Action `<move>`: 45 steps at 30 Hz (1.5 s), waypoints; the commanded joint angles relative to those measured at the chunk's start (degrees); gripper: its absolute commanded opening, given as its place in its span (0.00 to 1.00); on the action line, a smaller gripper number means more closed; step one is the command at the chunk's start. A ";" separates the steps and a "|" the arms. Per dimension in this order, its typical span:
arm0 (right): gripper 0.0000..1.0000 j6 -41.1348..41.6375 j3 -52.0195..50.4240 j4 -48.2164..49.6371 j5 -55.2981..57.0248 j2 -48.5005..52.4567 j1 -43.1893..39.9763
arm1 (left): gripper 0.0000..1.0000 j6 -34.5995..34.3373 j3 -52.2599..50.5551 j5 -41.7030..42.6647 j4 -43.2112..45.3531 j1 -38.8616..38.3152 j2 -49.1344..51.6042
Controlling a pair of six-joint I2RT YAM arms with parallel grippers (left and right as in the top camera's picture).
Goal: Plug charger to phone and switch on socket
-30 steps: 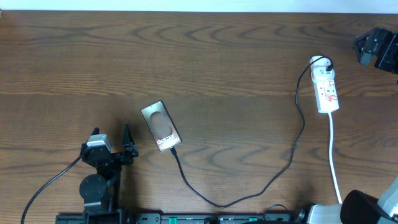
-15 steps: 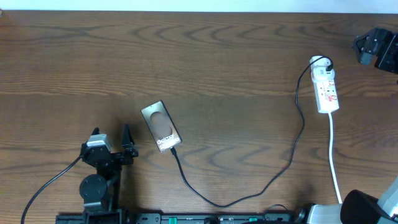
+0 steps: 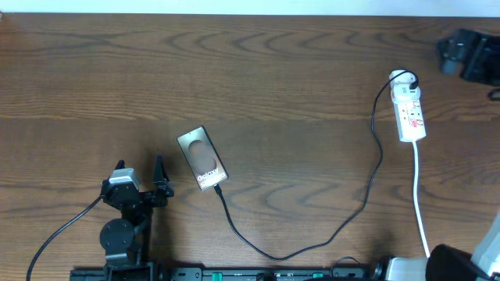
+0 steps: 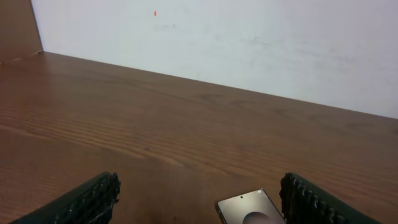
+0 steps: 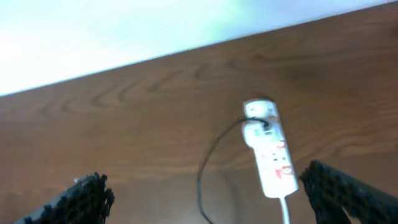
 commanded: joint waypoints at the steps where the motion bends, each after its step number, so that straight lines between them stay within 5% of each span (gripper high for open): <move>1: 0.99 -0.02 -8.44 6.78 -0.24 -4.94 5.38 | 0.85 1.16 -0.52 1.20 -2.51 0.35 -0.31; 19: 0.99 0.00 -89.46 80.08 7.74 -48.11 16.63 | 0.85 1.16 -0.52 1.20 -2.51 0.35 -0.31; 25: 0.99 4.52 -105.70 90.14 13.68 -59.95 16.68 | 0.85 1.16 -0.52 1.20 -2.51 0.35 -0.31; 30: 0.99 4.94 -113.39 90.58 13.75 -68.02 16.68 | 0.85 1.16 -0.52 1.20 -2.51 0.35 -0.31; 45: 0.99 4.85 -113.18 62.84 18.47 -85.66 16.68 | 0.85 1.16 -0.52 1.20 -2.51 0.35 -0.31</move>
